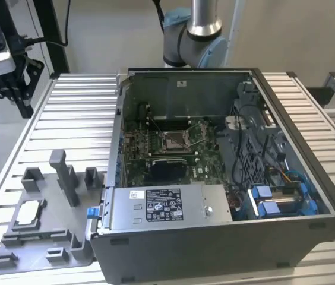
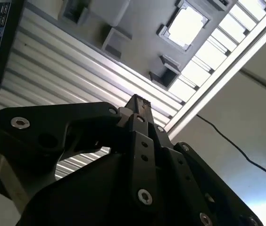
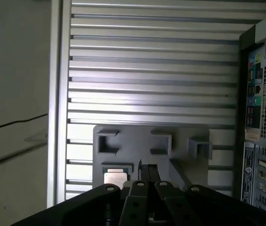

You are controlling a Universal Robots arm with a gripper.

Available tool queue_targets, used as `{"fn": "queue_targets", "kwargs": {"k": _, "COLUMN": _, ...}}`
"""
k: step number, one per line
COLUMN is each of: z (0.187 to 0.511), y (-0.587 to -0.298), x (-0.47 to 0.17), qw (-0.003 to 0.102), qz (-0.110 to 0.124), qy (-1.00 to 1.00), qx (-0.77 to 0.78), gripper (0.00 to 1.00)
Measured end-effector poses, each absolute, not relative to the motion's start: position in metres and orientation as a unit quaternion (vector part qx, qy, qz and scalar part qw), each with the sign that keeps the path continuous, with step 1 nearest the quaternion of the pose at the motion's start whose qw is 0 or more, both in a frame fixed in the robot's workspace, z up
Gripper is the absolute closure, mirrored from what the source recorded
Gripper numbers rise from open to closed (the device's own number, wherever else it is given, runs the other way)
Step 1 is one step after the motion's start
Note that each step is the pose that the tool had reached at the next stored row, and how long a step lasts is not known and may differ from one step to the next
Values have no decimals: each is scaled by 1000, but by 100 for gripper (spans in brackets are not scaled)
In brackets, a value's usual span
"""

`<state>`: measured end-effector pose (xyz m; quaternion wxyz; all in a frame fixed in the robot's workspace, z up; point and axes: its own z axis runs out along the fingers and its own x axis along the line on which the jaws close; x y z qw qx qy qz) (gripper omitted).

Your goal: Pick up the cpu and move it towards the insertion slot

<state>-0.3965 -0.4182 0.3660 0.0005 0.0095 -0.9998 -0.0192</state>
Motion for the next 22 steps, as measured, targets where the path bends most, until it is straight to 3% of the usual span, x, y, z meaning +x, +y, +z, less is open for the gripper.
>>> {"fn": "queue_targets", "kwargs": {"k": 11, "z": 363, "y": -444, "x": -415, "qw": 0, "qz": -19, "qy": -1000, "qx": 10, "gripper": 100}}
{"fn": "queue_targets", "kwargs": {"k": 22, "z": 357, "y": -448, "x": -431, "qw": 1, "qz": -19, "qy": -1000, "qx": 18, "gripper": 100}}
